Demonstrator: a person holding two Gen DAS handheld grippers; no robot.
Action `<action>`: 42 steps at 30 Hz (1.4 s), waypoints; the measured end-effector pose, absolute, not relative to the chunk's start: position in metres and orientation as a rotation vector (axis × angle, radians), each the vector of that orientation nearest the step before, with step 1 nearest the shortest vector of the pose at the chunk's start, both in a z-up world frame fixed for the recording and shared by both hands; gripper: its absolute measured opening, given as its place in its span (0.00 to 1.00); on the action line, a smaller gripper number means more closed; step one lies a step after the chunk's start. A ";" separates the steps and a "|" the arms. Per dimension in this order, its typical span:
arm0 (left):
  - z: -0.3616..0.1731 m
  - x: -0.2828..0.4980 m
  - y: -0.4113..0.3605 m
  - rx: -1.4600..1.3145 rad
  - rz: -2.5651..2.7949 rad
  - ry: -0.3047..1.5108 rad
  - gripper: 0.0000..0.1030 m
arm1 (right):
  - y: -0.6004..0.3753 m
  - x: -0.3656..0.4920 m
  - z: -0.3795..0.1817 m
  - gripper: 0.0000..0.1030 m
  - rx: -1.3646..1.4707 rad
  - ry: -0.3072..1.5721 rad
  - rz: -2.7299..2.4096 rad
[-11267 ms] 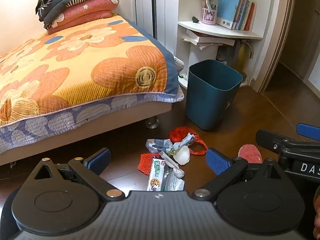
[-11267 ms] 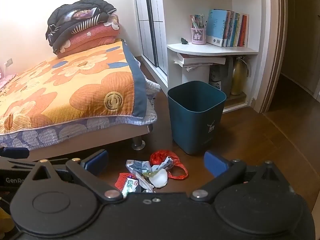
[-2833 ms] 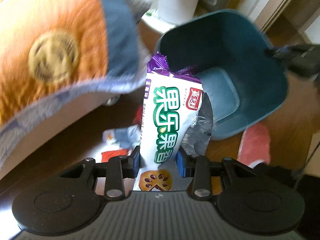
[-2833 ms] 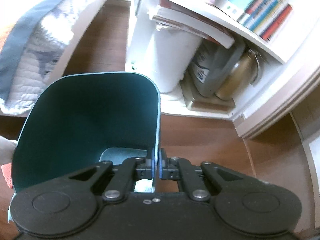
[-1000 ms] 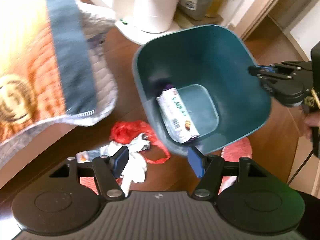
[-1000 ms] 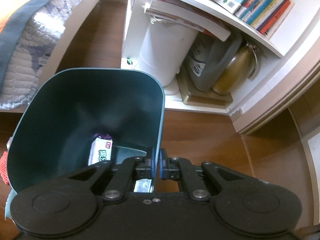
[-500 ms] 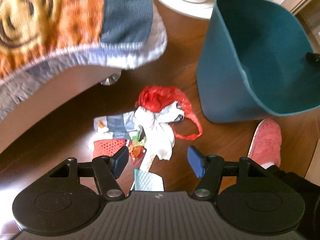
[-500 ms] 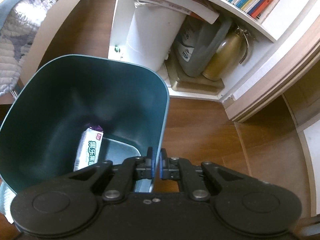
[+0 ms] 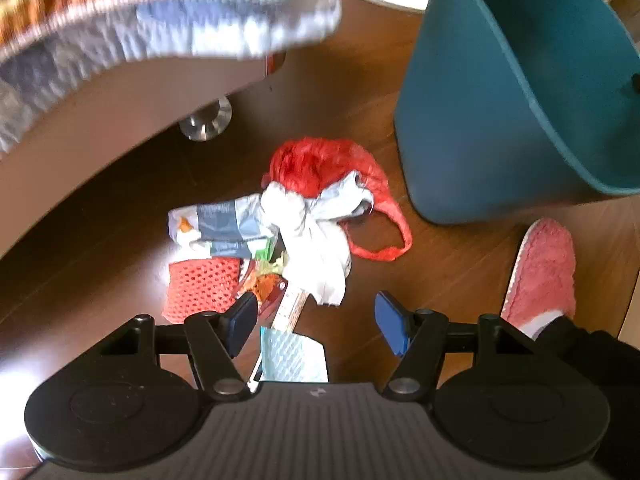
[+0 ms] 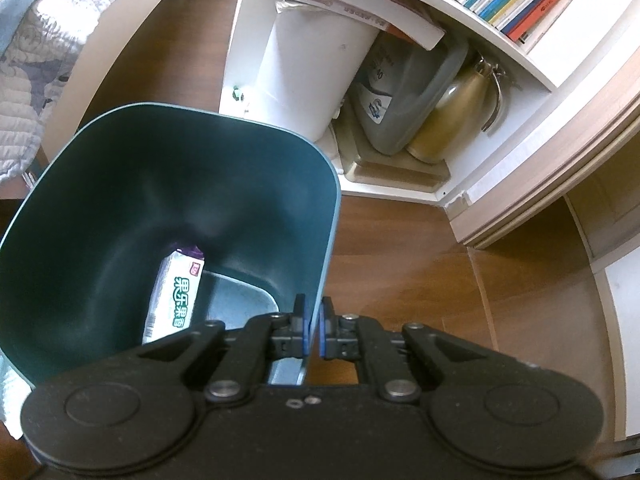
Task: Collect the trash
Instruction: 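Lower the left tool to the pile and grasp the white tissue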
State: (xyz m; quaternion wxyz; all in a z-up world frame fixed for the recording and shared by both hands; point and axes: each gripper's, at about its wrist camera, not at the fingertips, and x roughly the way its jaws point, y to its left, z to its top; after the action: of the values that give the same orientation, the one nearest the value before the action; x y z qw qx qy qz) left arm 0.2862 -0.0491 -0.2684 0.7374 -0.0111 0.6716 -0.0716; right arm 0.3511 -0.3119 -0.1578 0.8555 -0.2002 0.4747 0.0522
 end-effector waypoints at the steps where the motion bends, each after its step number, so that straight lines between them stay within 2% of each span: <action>1: -0.273 0.285 -0.048 -0.020 -0.158 1.479 0.62 | -0.314 0.351 -0.158 0.05 -0.418 1.001 0.115; 19: -0.348 0.284 -0.047 0.007 -0.141 1.526 0.62 | -0.352 0.375 -0.176 0.05 -0.342 1.072 0.179; 36: -0.405 0.363 -0.019 -0.323 0.138 1.537 0.62 | -0.352 0.372 -0.191 0.07 -0.359 1.121 0.261; 41: -0.415 0.369 -0.016 -0.388 0.163 1.541 0.60 | -0.351 0.373 -0.197 0.08 -0.362 1.131 0.256; 42: -0.416 0.370 -0.019 -0.383 0.158 1.542 0.56 | -0.351 0.374 -0.199 0.07 -0.353 1.138 0.256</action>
State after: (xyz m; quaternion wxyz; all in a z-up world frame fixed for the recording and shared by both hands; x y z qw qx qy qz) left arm 0.3701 -0.0189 -0.4163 0.6977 -0.1718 0.6918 0.0710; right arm 0.3738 -0.3513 -0.1986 0.8200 -0.1659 0.5344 0.1201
